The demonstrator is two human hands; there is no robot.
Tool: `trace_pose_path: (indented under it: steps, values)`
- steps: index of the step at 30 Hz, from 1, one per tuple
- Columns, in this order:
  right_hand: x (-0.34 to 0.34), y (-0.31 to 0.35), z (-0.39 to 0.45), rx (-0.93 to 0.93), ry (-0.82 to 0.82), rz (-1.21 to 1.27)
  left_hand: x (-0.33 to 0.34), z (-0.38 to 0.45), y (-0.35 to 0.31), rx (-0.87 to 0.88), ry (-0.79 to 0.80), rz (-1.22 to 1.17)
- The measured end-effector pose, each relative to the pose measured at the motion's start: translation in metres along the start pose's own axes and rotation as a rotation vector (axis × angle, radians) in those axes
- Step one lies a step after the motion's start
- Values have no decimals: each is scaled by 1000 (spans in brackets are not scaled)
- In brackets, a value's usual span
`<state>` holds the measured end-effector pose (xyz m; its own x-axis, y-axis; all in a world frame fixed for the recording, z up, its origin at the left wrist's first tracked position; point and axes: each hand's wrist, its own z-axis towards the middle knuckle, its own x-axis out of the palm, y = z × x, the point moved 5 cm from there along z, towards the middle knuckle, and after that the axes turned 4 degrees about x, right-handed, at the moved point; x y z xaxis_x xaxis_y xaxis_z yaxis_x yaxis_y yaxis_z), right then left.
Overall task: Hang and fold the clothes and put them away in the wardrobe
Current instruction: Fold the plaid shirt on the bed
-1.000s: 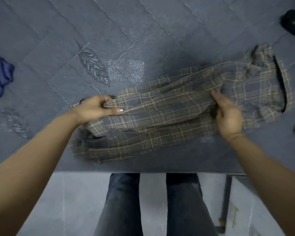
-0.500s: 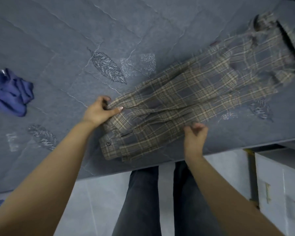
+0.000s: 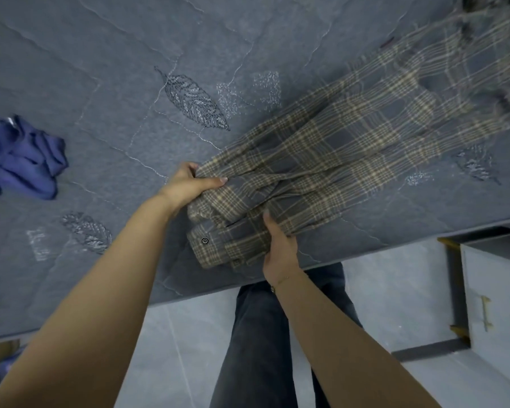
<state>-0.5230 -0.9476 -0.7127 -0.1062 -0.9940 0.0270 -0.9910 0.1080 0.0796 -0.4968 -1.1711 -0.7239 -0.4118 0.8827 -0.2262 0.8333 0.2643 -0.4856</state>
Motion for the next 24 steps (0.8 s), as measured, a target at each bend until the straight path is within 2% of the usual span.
trace_pose_path:
  steps: [3, 6, 10, 14, 17, 21, 24]
  values:
    - [-12, 3, 2, 16, -64, 49, 1, -6, -13, -32, 9, -23]
    - [-24, 12, -13, 34, 18, 94, 10, -18, -38, -31, 55, -75]
    - [-32, 49, -44, -28, 202, 218, 36, -35, -100, 104, 19, -226]
    - [-48, 118, -70, -151, 150, 260, 87, -48, -179, 193, 126, -239]
    - [-71, 180, -83, -219, 57, 400, 132, -51, -238, 226, 168, -198]
    - [-92, 262, -92, -187, 217, 457, 199, -40, -318, 202, 241, -178]
    - [-120, 319, -74, -90, 249, 643, 259, -15, -372, 138, 313, -174]
